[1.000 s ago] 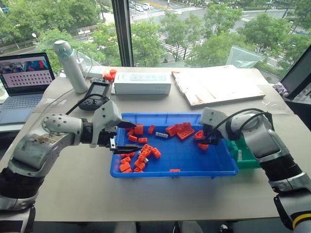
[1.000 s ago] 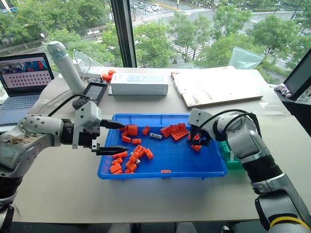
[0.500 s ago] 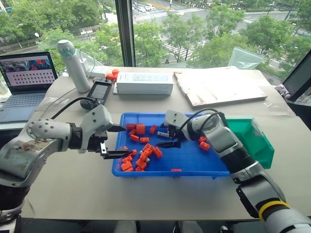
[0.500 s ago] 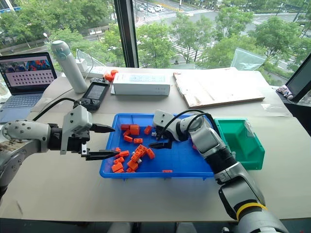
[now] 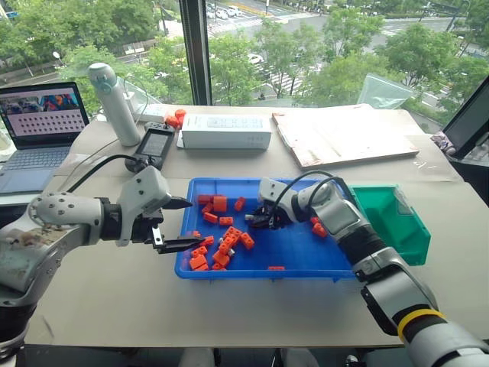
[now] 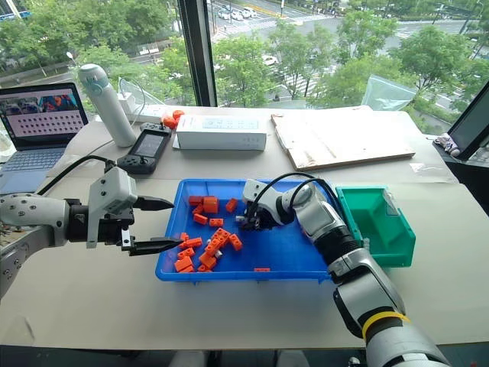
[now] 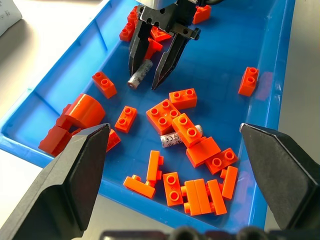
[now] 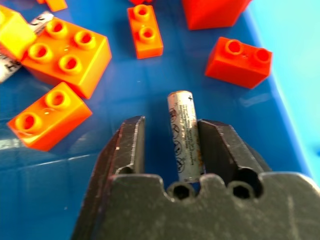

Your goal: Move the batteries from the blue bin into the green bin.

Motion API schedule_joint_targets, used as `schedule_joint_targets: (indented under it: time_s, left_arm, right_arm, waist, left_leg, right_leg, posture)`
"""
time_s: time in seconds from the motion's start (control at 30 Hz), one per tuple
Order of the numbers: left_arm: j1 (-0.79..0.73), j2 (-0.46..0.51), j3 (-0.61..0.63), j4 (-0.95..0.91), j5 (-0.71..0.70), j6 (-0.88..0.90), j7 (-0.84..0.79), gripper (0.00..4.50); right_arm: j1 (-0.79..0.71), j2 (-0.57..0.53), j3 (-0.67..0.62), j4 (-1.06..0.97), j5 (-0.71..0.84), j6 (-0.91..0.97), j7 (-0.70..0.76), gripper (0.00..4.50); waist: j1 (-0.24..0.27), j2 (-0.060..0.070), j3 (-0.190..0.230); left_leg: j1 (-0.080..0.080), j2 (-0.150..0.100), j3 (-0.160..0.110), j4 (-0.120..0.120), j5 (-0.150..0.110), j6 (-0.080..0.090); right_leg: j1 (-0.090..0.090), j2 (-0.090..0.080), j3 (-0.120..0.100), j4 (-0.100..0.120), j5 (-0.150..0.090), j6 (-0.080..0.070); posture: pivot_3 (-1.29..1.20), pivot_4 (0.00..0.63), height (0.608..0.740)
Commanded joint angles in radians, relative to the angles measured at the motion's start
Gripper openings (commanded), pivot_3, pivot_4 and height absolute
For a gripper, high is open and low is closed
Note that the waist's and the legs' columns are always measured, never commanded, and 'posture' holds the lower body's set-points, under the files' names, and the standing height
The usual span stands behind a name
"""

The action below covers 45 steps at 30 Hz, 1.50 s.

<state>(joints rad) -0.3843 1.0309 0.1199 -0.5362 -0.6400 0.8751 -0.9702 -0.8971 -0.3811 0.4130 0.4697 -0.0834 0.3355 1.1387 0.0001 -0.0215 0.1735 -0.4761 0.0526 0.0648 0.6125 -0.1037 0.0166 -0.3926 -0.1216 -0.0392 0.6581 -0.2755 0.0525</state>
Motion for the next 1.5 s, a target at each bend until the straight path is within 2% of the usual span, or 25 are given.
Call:
schedule_joint_targets:
  time_s: [0.03,0.07,0.23,0.33,0.47,0.53,0.7,0.83,0.9,0.97,1.07,1.1,1.27,1.43,1.5]
  left_arm:
    - [-0.028,-0.013,-0.017,-0.001,-0.001,-0.029,-0.003,4.5]
    - [-0.038,-0.021,-0.03,0.005,0.0,-0.034,-0.007,4.5]
    - [-0.087,-0.06,-0.102,0.057,0.004,-0.064,-0.055,4.5]
    - [-0.124,-0.085,-0.154,0.114,0.032,-0.11,-0.097,4.5]
    - [-0.217,-0.168,-0.231,0.22,0.088,-0.171,-0.111,4.5]
    - [-0.266,-0.214,-0.27,0.271,0.116,-0.202,-0.128,4.5]
    - [-0.329,-0.261,-0.309,0.344,0.155,-0.249,-0.181,4.5]
    - [-0.341,-0.242,-0.331,0.376,0.207,-0.275,-0.21,4.5]
    - [-0.324,-0.219,-0.323,0.374,0.22,-0.277,-0.219,4.5]
    - [-0.308,-0.202,-0.309,0.362,0.222,-0.273,-0.222,4.5]
    - [-0.291,-0.18,-0.299,0.342,0.231,-0.27,-0.218,4.5]
    - [-0.276,-0.16,-0.287,0.324,0.23,-0.262,-0.217,4.5]
    - [-0.217,-0.085,-0.226,0.263,0.219,-0.22,-0.207,4.5]
    - [-0.116,0.009,-0.155,0.195,0.211,-0.185,-0.212,4.5]
    - [-0.086,0.028,-0.126,0.164,0.193,-0.162,-0.201,4.5]
  right_arm:
    - [0.037,-0.051,-0.021,-0.102,0.015,0.047,0.031,0.43]
    - [0.042,-0.065,-0.046,-0.133,0.028,0.066,0.025,0.25]
    - [0.061,-0.204,-0.188,-0.319,0.13,0.159,0.066,0.25]
    - [0.085,-0.317,-0.353,-0.413,0.214,0.234,0.047,0.25]
    - [0.192,-0.523,-0.496,-0.443,0.163,0.232,-0.026,0.25]
    - [0.254,-0.587,-0.557,-0.45,0.152,0.228,-0.072,0.25]
    - [0.368,-0.619,-0.586,-0.486,0.165,0.25,-0.121,0.25]
    - [0.454,-0.637,-0.566,-0.471,0.131,0.238,-0.16,0.25]
    - [0.458,-0.654,-0.549,-0.476,0.139,0.262,-0.142,1.26]
    - [0.443,-0.667,-0.531,-0.469,0.136,0.263,-0.131,1.84]
    - [0.371,-0.65,-0.506,-0.437,0.127,0.231,-0.166,2.87]
    - [0.32,-0.608,-0.475,-0.464,0.157,0.229,-0.147,3.21]
    - [0.198,-0.37,-0.305,-0.666,0.326,0.37,-0.062,3.21]
    - [0.186,-0.205,-0.098,-0.69,0.293,0.34,-0.08,3.21]
    - [0.185,-0.169,-0.063,-0.681,0.294,0.334,-0.08,3.21]
  waist:
    - [0.002,0.0,0.0]
    - [0.003,0.0,0.0]
    - [0.01,0.0,0.0]
    - [0.014,0.0,0.0]
    - [0.028,0.0,0.0]
    - [0.038,0.0,0.0]
    - [0.011,0.0,0.0]
    - [0.007,0.0,0.0]
    - [0.006,0.0,0.0]
    - [0.007,0.0,0.001]
    - [0.009,0.001,0.001]
    - [0.008,0.001,0.001]
    - [-0.018,0.0,0.001]
    - [0.0,0.001,0.001]
    - [0.009,0.0,0.002]
  left_leg:
    - [0.0,0.0,0.0,0.0,0.0,0.0]
    - [0.0,0.0,0.0,0.0,0.0,0.0]
    - [0.0,0.0,0.0,0.0,-0.001,-0.002]
    - [-0.001,0.0,0.0,0.0,0.0,0.0]
    - [0.0,0.0,0.0,0.0,0.0,0.0]
    - [0.0,-0.001,0.0,0.001,-0.001,0.001]
    - [0.0,0.0,0.001,0.001,0.0,0.002]
    - [0.001,-0.001,0.001,0.001,0.0,0.002]
    - [0.0,-0.001,0.001,0.001,0.0,0.002]
    - [0.0,-0.001,0.001,0.001,0.0,0.002]
    - [0.0,-0.001,0.001,0.002,-0.001,0.002]
    - [0.0,-0.001,0.001,0.002,-0.001,0.002]
    - [0.001,0.001,-0.001,0.0,0.0,0.002]
    - [-0.001,0.0,-0.001,-0.001,-0.001,0.002]
    - [-0.001,0.0,0.0,0.0,-0.001,0.002]
  right_leg:
    - [0.0,0.0,0.0,0.0,0.0,0.0]
    - [0.0,0.0,0.0,0.0,0.0,0.0]
    - [-0.001,0.0,0.0,0.0,0.0,0.0]
    - [-0.001,0.0,0.0,-0.001,0.0,0.0]
    - [0.001,0.0,0.0,-0.002,0.0,0.0]
    - [0.002,-0.001,-0.002,-0.003,0.0,0.001]
    - [0.001,-0.001,0.001,-0.002,0.0,0.0]
    - [0.001,-0.001,0.001,-0.001,0.0,0.001]
    - [0.001,-0.001,0.002,-0.001,-0.001,0.001]
    - [0.001,-0.001,0.002,-0.001,-0.001,0.001]
    - [0.001,-0.001,0.001,-0.001,-0.001,0.001]
    - [0.001,-0.001,0.002,-0.002,-0.001,0.001]
    - [0.001,0.001,0.002,-0.001,-0.001,-0.001]
    - [0.001,0.0,0.0,-0.002,-0.002,0.0]
    - [0.0,0.0,0.0,-0.001,-0.002,0.0]
  posture:
    - [0.0,0.15,0.73]
    - [0.0,0.15,0.73]
    - [0.0,0.15,0.73]
    - [0.0,0.15,0.73]
    - [0.0,0.15,0.73]
    - [0.0,0.15,0.73]
    - [0.0,0.15,0.73]
    - [0.0,0.15,0.73]
    - [0.0,0.15,0.73]
    - [0.0,0.15,0.73]
    - [0.0,0.15,0.73]
    - [0.0,0.15,0.73]
    - [0.0,0.15,0.73]
    - [0.0,0.15,0.73]
    - [0.0,0.15,0.73]
